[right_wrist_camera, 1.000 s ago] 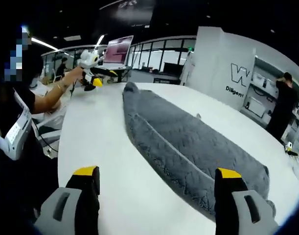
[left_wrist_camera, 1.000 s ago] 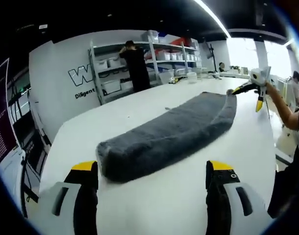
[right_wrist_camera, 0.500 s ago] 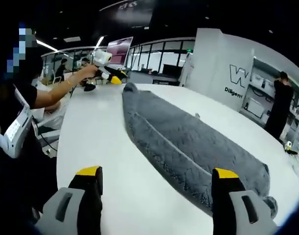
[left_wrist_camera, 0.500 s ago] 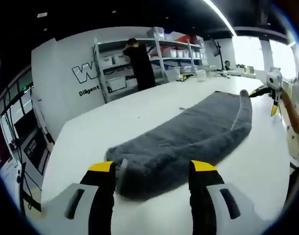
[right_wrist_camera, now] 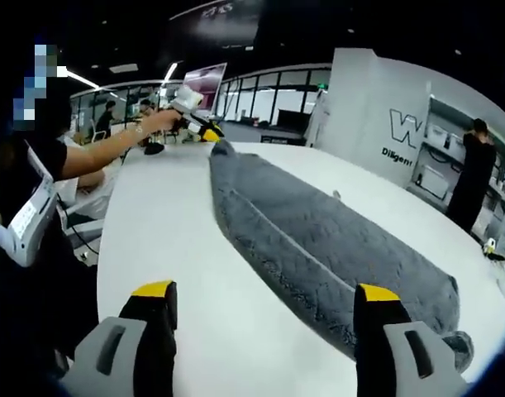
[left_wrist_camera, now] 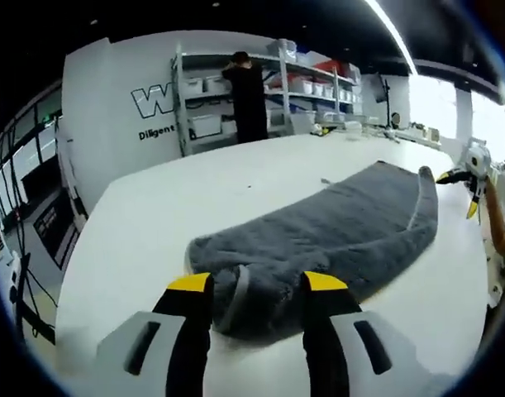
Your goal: Open the folded towel by lifting each exposed corner and separating the folded layers until the towel lies flat within the target outline without major curled edges
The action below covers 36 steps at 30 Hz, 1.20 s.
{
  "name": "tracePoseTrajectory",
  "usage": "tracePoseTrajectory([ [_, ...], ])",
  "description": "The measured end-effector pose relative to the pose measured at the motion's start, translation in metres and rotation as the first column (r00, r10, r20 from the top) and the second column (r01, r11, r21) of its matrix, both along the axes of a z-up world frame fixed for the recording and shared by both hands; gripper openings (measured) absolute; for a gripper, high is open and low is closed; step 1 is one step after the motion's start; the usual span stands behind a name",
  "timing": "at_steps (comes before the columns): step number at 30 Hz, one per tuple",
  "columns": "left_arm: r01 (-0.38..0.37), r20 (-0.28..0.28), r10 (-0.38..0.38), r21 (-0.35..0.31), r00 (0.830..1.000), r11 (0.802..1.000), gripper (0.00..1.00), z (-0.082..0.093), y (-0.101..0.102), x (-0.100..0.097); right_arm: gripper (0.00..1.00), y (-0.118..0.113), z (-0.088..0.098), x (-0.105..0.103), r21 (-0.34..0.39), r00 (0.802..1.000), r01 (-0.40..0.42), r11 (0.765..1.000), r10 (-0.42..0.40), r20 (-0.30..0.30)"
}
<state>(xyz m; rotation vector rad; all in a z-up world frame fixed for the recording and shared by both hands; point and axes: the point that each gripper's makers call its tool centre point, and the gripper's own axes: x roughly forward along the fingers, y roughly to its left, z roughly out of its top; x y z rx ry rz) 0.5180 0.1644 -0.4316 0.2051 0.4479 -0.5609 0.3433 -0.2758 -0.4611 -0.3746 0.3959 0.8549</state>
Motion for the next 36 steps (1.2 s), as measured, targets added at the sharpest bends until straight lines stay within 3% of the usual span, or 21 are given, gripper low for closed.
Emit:
tracePoseTrajectory([
  [4, -0.011, -0.059, 0.008, -0.048, 0.998, 0.999, 0.33, -0.010, 0.000, 0.003, 0.87, -0.001, -0.003, 0.001, 0.000, 1.000, 0.002, 1.000, -0.002, -0.009],
  [8, 0.004, -0.045, -0.005, -0.026, 0.999, 1.000, 0.18, -0.013, 0.000, 0.002, 0.87, -0.001, -0.004, 0.001, 0.001, 1.000, 0.004, 1.000, -0.004, -0.007],
  [13, 0.020, -0.021, -0.020, -0.008, 1.000, 1.000, 0.08, -0.010, -0.003, 0.000, 0.86, -0.001, -0.005, 0.002, -0.008, 1.000, 0.003, 1.000, -0.004, -0.009],
  [22, 0.044, 0.060, -0.044, 0.006, 0.997, 0.999, 0.06, 0.002, -0.007, -0.025, 0.86, 0.003, -0.009, 0.000, -0.015, 1.000, -0.008, 1.000, 0.008, -0.013],
  [30, 0.044, 0.083, -0.044, 0.011, 0.996, 0.999, 0.06, 0.002, 0.003, -0.047, 0.85, 0.008, -0.008, 0.001, -0.010, 1.000, -0.019, 1.000, 0.019, -0.008],
  [36, 0.030, 0.067, -0.030, -0.002, 0.997, 1.000, 0.06, -0.008, 0.016, -0.061, 0.85, 0.010, -0.008, -0.002, -0.021, 1.000, -0.024, 0.999, 0.024, -0.008],
])
